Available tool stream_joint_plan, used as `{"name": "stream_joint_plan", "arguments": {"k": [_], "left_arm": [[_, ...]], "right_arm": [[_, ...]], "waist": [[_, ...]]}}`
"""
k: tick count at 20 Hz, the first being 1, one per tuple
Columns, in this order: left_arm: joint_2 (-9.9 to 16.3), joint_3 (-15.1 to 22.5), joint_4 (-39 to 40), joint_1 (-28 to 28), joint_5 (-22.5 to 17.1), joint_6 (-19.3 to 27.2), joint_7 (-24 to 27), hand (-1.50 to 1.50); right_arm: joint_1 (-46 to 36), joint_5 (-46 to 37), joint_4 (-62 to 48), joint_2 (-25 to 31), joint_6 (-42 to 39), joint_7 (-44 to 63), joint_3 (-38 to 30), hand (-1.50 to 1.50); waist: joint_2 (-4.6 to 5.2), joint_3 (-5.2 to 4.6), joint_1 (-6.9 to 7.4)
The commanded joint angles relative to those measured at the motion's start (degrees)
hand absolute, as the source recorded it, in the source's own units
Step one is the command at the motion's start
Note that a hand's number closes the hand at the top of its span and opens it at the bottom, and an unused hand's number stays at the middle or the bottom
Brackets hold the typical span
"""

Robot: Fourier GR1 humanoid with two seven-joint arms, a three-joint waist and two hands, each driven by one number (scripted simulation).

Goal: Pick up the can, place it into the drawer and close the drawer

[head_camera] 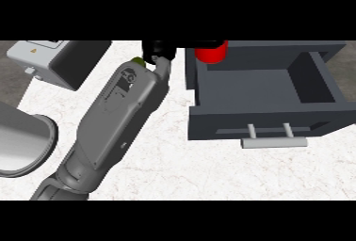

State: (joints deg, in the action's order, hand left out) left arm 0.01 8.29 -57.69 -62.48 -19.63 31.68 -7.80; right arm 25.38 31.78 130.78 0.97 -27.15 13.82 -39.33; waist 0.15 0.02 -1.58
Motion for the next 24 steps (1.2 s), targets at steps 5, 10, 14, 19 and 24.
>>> {"name": "stream_joint_plan", "arguments": {"k": [5, 10, 14, 19, 24], "left_arm": [[0.0, 4.5, 9.7, -6.5, -8.0, 2.9, 5.8, 1.5], [0.0, 6.8, 16.7, -15.1, -11.7, 5.6, 5.0, 1.5], [0.0, 10.4, 18.8, -14.8, -16.3, 5.8, 8.4, 1.5], [0.0, 12.9, 24.8, -17.3, -19.7, 6.5, 10.5, 1.5], [0.0, 15.0, 26.7, -16.2, -24.8, 5.6, 12.4, 1.5]], "right_arm": [[-0.4, 3.0, 1.1, 1.2, 0.4, 2.2, -1.4, -1.5], [-2.4, -0.5, -1.5, 0.4, -0.4, 0.5, -0.4, -1.5], [-1.1, -2.9, 0.5, -0.9, 1.3, 0.0, 2.8, -1.5], [-3.3, -0.4, 1.0, 0.4, 1.9, 2.6, 1.0, -1.5], [-4.0, 0.8, -1.2, 1.8, 0.7, 2.4, 0.3, -1.5]], "waist": [[0.11, 0.0, -0.71], [0.27, 0.06, -1.44], [0.29, 0.05, -1.55], [0.57, 0.07, -2.27], [0.58, 0.08, -2.82]]}}
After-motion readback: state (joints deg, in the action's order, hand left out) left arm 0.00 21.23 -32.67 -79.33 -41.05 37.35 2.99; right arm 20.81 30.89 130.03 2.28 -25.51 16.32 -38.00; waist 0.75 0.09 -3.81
